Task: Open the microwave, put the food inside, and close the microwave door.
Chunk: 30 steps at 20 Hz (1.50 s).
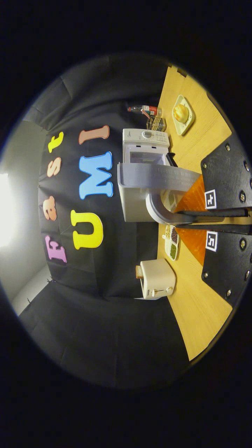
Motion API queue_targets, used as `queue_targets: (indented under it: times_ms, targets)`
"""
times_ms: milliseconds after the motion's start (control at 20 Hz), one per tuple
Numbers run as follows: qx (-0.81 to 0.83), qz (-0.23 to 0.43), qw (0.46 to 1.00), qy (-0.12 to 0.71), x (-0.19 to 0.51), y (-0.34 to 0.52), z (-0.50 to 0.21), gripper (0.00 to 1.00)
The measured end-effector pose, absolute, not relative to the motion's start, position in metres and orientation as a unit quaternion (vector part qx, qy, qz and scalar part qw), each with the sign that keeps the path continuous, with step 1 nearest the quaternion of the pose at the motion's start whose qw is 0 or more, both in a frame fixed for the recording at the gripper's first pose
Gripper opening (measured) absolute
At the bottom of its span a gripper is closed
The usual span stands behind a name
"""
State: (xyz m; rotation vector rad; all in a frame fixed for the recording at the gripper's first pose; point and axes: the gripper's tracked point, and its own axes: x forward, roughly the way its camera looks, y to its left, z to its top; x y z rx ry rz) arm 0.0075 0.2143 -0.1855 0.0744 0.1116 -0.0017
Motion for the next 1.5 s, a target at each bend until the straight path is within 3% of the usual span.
queue_targets:
  times_ms: [200, 250, 300, 450, 500, 600, 700, 1250, 1500]
  targets:
    - [0.037, -0.014, 0.997, 0.059, 0.009, 0.231, -0.188, 0.09]
    - [0.032, -0.006, 0.997, 0.066, 0.008, 0.234, -0.188, 0.18]
    - [0.023, 0.003, 0.997, 0.074, 0.007, 0.232, -0.189, 0.49]
    - [0.027, 0.037, 0.994, 0.096, -0.013, 0.231, -0.189, 0.87]
    - [0.024, 0.059, 0.993, 0.100, -0.024, 0.235, -0.188, 0.94]
    - [0.025, 0.117, 0.988, 0.095, -0.044, 0.238, -0.178, 0.93]
    - [0.022, 0.126, 0.988, 0.083, -0.052, 0.206, -0.167, 0.97]
    - [-0.011, 0.021, 0.997, 0.068, -0.019, 0.002, -0.158, 0.97]
    - [-0.029, -0.011, 0.991, 0.131, 0.011, -0.083, -0.207, 0.97]
